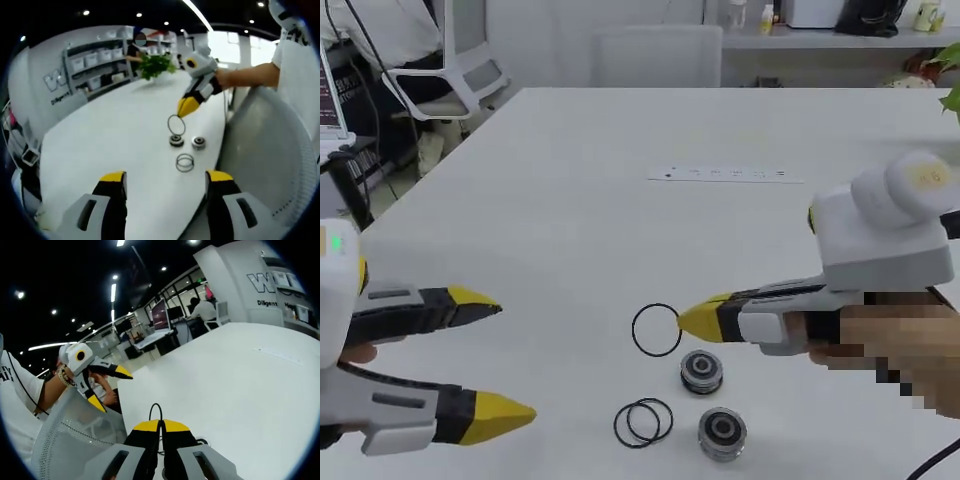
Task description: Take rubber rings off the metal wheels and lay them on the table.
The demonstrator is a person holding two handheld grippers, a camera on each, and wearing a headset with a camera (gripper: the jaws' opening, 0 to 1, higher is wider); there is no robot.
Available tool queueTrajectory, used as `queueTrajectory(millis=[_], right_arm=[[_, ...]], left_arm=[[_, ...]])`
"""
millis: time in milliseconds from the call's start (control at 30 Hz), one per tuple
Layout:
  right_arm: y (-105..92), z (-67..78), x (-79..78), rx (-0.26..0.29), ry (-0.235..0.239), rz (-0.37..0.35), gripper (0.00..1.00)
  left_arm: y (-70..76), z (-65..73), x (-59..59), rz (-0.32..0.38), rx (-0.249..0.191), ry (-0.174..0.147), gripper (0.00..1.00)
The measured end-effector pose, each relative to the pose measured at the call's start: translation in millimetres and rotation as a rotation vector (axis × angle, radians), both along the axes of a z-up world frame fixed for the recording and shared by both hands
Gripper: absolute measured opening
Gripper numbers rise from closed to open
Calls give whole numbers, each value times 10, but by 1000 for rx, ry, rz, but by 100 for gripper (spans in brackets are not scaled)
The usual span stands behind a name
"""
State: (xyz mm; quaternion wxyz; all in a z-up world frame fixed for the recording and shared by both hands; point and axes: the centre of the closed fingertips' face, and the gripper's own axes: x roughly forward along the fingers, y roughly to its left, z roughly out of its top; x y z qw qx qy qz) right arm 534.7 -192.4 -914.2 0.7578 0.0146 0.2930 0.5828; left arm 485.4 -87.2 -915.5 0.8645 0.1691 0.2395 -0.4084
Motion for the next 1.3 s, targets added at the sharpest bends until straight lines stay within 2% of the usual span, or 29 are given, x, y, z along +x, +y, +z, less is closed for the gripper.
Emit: queueTrajectory(millis=[133,267,333,400,467,567,633,733,833,933,1000,1300], right_arm=[[57,-55,-69,-25,-4,30,0],[91,-107,-101,-43,-2,43,0],[114,-171,-140,-65,0,56,0],[128,-269,-187,-111,-20,77,0],[164,-335,-222,-126,-15,102,0],[199,-405,-224,-151,-50,112,0],[219,-435,-221,-159,-80,122,0],[225,-472,-190,-168,-98,118,0],[225,-548,-197,-179,-95,134,0],[200,-688,-245,-221,-48,143,0],[202,-729,-254,-235,-69,151,0],[249,-846,-288,-256,-36,159,0]], left_arm=[[-10,-58,-67,23,-34,17,64],[-12,-146,-119,32,-29,42,65],[-18,-165,-129,38,-35,50,66],[-25,-167,-133,40,-39,53,66],[-37,-162,-131,43,-47,50,66],[-39,-170,-132,50,-56,54,66],[-33,-195,-147,59,-63,71,65],[-24,-206,-155,64,-64,78,64],[-25,-204,-153,76,-73,81,65],[-21,-210,-155,81,-70,81,65],[-24,-205,-148,85,-75,79,66],[-17,-212,-147,96,-80,84,65]])
